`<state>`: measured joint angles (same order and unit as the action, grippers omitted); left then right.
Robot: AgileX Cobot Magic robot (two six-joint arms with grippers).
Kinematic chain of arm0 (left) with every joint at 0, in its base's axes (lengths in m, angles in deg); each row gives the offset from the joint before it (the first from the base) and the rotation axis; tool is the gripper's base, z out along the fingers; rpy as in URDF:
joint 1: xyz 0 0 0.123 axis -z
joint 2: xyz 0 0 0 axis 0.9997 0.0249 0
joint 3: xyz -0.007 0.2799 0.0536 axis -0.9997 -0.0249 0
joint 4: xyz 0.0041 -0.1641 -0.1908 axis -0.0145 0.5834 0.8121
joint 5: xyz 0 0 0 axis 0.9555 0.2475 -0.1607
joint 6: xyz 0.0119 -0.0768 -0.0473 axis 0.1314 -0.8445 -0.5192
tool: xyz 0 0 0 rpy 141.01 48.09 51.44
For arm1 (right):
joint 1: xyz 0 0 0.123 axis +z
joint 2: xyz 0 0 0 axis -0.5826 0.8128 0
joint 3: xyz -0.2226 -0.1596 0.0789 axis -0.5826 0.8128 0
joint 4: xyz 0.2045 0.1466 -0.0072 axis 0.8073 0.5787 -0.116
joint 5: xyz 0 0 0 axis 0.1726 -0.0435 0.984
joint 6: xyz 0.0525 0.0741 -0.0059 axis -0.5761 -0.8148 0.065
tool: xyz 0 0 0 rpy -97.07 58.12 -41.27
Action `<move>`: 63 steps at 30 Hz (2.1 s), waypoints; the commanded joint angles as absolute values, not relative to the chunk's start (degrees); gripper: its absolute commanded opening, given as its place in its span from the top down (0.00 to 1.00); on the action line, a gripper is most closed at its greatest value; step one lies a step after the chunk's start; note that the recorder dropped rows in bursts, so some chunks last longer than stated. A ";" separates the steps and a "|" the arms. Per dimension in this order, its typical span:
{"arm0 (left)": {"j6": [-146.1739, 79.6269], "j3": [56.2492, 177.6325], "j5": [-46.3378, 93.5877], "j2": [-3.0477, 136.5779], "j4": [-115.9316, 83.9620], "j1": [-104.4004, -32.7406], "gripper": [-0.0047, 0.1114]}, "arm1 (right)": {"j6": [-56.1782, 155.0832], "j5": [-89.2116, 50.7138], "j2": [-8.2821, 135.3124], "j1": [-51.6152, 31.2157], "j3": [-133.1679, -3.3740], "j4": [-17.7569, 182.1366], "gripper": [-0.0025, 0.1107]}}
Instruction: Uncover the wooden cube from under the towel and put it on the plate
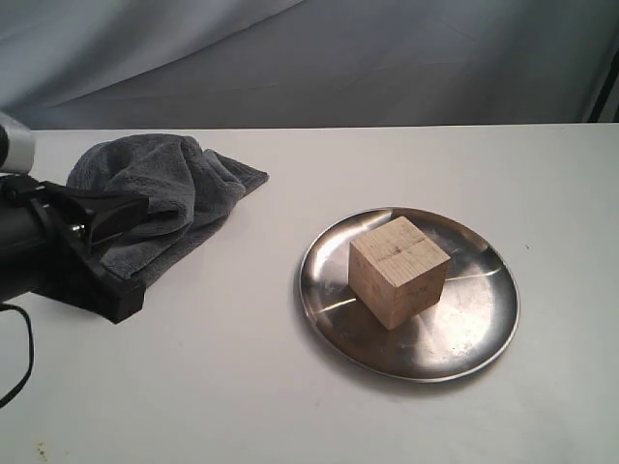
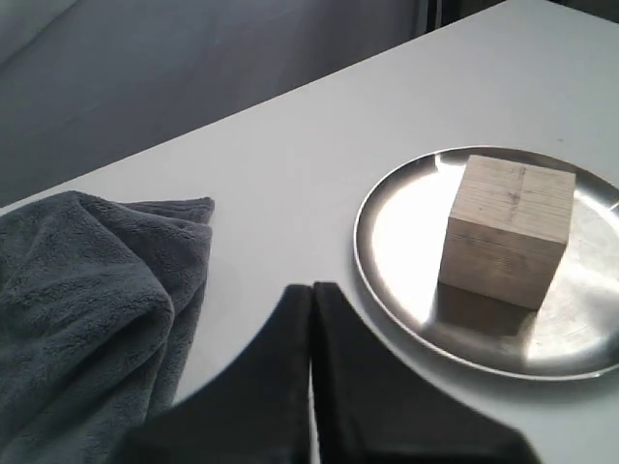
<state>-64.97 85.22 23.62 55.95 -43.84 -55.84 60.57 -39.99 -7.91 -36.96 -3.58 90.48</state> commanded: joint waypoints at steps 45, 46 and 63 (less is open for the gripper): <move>-75.66 82.23 44.96 9.33 -40.33 -84.26 0.96 | 60.58 -39.29 -8.28 -36.75 -3.37 90.34 0.98; -75.66 82.23 45.07 8.06 -40.33 -85.07 0.96 | 60.58 -39.29 -8.28 -36.75 -3.37 90.34 0.98; -75.53 68.31 27.44 -3.05 -44.04 -87.32 0.96 | 60.58 -39.31 -8.28 -36.75 -3.37 90.34 0.98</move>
